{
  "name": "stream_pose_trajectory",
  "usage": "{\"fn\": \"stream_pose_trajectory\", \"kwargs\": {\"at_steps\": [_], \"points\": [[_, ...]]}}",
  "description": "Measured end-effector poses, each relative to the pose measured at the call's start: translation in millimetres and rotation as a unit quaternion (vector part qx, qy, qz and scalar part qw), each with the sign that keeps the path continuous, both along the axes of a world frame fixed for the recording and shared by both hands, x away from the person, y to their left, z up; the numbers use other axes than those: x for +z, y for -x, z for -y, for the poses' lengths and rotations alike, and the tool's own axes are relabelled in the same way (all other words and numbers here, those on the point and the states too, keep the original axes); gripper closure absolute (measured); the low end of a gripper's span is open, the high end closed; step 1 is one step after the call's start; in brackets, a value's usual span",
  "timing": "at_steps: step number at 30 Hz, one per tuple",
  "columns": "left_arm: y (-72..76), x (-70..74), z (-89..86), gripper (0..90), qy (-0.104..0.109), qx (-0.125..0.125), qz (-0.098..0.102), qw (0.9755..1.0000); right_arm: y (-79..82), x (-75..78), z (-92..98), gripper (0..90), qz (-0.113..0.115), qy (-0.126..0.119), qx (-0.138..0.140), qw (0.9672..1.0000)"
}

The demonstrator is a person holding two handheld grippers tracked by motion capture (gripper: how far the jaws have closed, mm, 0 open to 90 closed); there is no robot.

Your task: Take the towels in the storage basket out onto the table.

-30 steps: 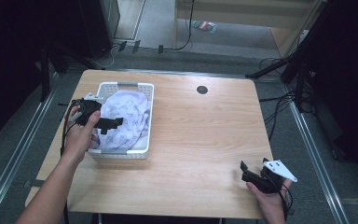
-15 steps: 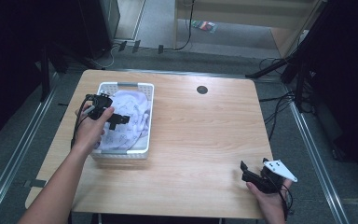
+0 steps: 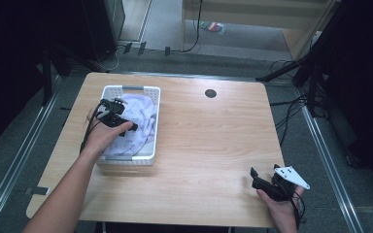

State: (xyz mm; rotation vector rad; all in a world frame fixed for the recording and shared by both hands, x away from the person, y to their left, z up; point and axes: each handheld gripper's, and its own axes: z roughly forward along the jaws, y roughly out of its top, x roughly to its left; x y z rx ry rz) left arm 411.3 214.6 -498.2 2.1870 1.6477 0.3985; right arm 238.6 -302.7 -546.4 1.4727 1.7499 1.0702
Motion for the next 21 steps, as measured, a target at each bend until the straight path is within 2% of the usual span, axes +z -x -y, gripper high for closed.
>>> {"fn": "stream_pose_trajectory", "kwargs": {"at_steps": [3,4,10,13,16,19,21], "points": [[-0.7,-5.8,4.5,5.5,-0.011,-0.008,-0.008,0.9999,0.0,0.0,0.0,11.5,0.000,0.000,0.000,1.0000],[-0.5,-13.7,9.3,4.5,-0.027,-0.019,-0.017,0.9993,0.0,0.0,-0.1,11.5,0.000,0.001,-0.001,1.0000],[-0.1,-18.6,10.4,2.3,-0.035,-0.024,-0.013,0.9990,0.0,0.0,0.0,11.5,-0.001,0.000,-0.001,1.0000],[0.8,-20.4,13.7,3.4,-0.051,-0.030,-0.011,0.9982,-0.1,0.0,-0.2,11.6,-0.001,0.000,-0.001,1.0000],[1.4,-16.4,14.5,16.0,-0.062,-0.021,-0.008,0.9978,-0.1,-0.1,-0.3,11.8,-0.001,0.000,-0.001,1.0000],[2.5,-12.7,13.0,35.5,-0.072,-0.015,-0.006,0.9973,0.0,-0.1,-0.4,12.0,-0.002,0.000,-0.001,1.0000],[2.9,-12.2,12.4,40.7,-0.075,-0.011,-0.005,0.9971,-0.1,-0.1,-0.4,12.0,-0.002,0.001,-0.001,1.0000]]}}
